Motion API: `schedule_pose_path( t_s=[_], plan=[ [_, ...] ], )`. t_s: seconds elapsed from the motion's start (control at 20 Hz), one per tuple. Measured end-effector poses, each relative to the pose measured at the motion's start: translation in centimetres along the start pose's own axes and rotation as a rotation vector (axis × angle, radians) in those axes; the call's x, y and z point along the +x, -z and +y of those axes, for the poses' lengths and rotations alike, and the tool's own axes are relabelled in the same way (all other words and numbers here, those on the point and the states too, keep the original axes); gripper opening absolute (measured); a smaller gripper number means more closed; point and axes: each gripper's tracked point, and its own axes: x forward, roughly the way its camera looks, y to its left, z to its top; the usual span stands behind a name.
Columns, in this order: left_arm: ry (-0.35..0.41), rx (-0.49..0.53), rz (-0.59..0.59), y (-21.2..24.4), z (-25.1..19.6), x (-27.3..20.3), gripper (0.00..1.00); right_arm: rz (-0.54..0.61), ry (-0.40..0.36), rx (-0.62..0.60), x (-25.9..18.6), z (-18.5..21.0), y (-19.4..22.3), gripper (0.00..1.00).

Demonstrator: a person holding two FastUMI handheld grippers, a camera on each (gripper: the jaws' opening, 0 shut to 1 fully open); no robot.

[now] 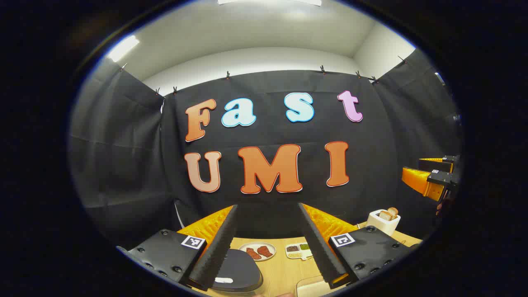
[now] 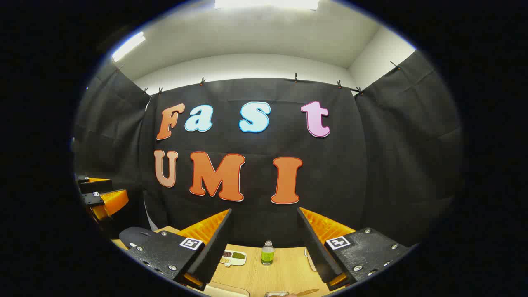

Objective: Close the left gripper, press the button to open the rice cooker; take a wooden spoon from the chopstick holder with the right hand, scoop a spoonful of rice and pour it into the rice cooker, then put the wooden spoon back into the chopstick holder.

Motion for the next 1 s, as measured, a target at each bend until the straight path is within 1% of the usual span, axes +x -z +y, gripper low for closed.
schedule_pose_path(
  t_s=[0.2,0.4,0.6,0.9,1.0],
  plan=[
    [-0.018,-0.003,-0.039,-0.9,0.8,0.2,0.88,-0.011,-0.02,0.005,1.4,1.2,-0.3,0.94],
    [-0.021,-0.013,-0.034,-0.6,0.8,0.7,0.88,-0.02,-0.026,0.009,2.1,1.5,-0.5,0.93],
    [-0.032,-0.008,-0.031,-0.5,1.2,1.0,0.88,-0.003,-0.024,-0.007,2.4,1.2,0.3,0.93],
    [-0.008,-0.015,-0.024,-0.3,0.0,1.5,0.89,-0.003,0.001,-0.006,2.4,-0.2,0.4,0.93],
    [-0.003,-0.017,-0.021,-0.3,-0.2,1.7,0.92,0.001,0.009,0.001,2.2,-0.8,0.6,0.93]
  ],
)
